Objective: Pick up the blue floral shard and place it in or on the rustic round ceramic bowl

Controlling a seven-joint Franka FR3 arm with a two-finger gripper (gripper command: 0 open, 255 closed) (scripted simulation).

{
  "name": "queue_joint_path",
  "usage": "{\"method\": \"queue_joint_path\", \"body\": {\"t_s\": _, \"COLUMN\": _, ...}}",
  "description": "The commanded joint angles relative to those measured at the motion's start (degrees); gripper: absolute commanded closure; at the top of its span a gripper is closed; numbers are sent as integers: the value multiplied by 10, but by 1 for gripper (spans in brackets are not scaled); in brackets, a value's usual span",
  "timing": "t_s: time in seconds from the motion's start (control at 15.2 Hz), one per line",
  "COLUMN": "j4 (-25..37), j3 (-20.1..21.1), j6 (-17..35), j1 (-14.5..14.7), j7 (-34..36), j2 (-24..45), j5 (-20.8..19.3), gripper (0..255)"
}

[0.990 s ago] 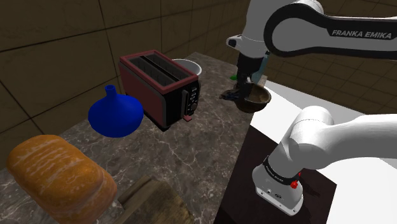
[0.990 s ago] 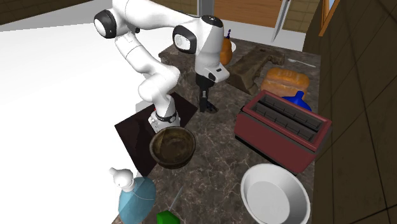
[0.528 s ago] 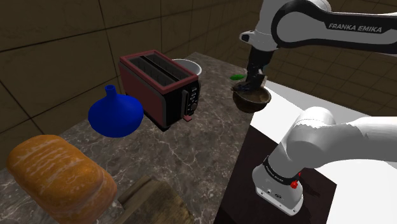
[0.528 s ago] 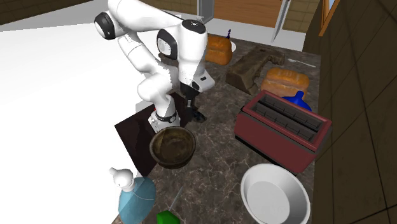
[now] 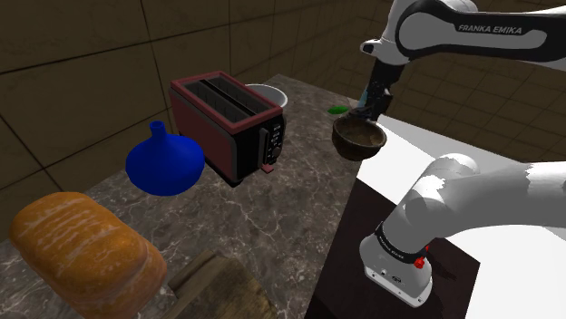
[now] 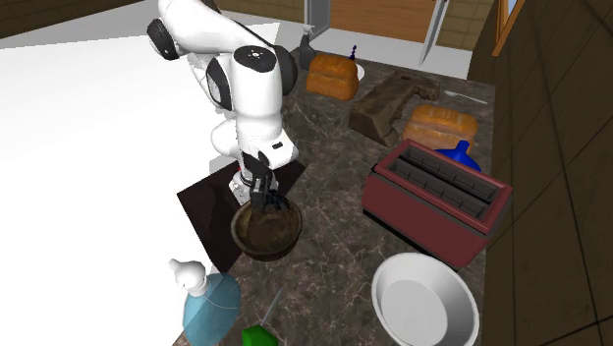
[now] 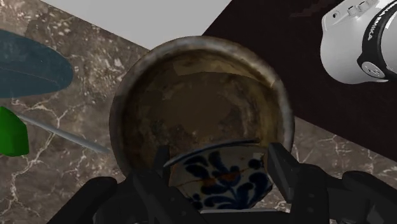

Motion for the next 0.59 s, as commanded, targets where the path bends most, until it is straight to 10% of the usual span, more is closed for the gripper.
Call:
{"method": "queue_joint_path", "body": {"t_s": 0.0, "j4": -1, "j3": -21, "j6": 12, "j1": -8, "j7": -18, "j2": 7, "j5": -15, "gripper": 255}}
{"method": "queue_joint_path", "body": {"t_s": 0.53, "j4": -57, "j3": -39, "j6": 74, "j1": -14, "j7": -11, "j2": 13, "j5": -33, "gripper": 255}}
